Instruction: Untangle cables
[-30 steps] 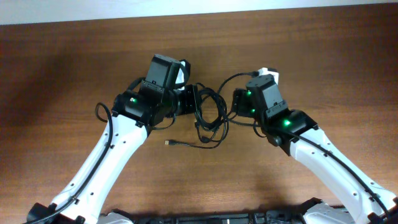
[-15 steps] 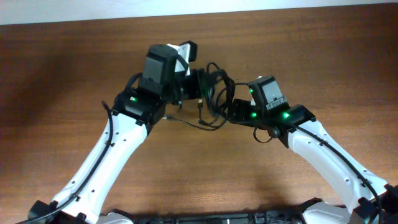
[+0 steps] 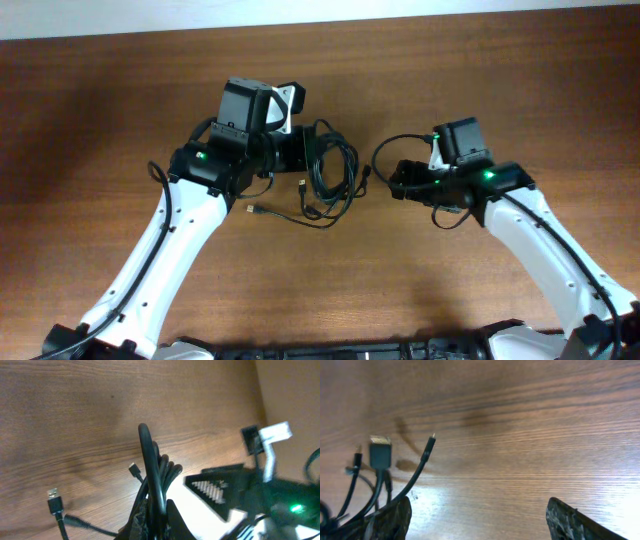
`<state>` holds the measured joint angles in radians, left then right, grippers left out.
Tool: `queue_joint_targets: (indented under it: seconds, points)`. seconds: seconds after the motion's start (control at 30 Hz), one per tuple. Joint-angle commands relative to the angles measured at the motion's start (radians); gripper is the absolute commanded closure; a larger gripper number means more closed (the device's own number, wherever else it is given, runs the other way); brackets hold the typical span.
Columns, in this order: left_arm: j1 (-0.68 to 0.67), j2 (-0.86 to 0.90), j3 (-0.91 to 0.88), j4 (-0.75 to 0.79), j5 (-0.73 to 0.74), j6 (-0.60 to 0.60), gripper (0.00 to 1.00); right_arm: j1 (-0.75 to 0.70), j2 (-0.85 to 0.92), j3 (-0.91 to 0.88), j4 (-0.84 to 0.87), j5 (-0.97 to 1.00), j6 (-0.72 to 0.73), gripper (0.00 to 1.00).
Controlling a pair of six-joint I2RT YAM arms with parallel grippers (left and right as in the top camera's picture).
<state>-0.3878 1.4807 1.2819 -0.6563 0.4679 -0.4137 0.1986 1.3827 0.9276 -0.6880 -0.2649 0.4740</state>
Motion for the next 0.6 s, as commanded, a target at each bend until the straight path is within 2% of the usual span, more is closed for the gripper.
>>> queue_joint_targets:
  seconds: [0.0,0.1,0.17,0.23,0.3,0.37,0.57]
  points:
    - [-0.003,-0.008,0.008,-0.019,0.015,0.119,1.00,-0.102,-0.065,0.009,-0.005,-0.188,-0.146,0.16]
    - [-0.003,-0.008,0.009,-0.038,0.018,0.122,1.00,-0.189,-0.108,0.009,-0.006,-0.350,-0.216,0.16]
    - [-0.003,-0.008,0.009,-0.041,0.128,0.183,1.00,-0.235,-0.136,0.009,-0.010,-0.444,-0.239,0.16]
    - [-0.003,-0.008,0.009,-0.042,0.148,0.190,1.00,-0.247,-0.150,0.009,-0.012,-0.493,-0.252,0.17]
    - [-0.003,-0.008,0.010,-0.042,0.209,0.261,1.00,-0.246,-0.158,0.009,-0.013,-0.572,-0.276,0.17]
    - [-0.003,-0.008,0.010,-0.043,0.255,0.314,1.00,-0.246,-0.158,0.009,-0.016,-0.605,-0.302,0.17]
    - [-0.006,-0.008,0.062,-0.075,0.251,0.389,1.00,-0.245,-0.158,0.009,-0.016,-0.656,-0.352,0.17]
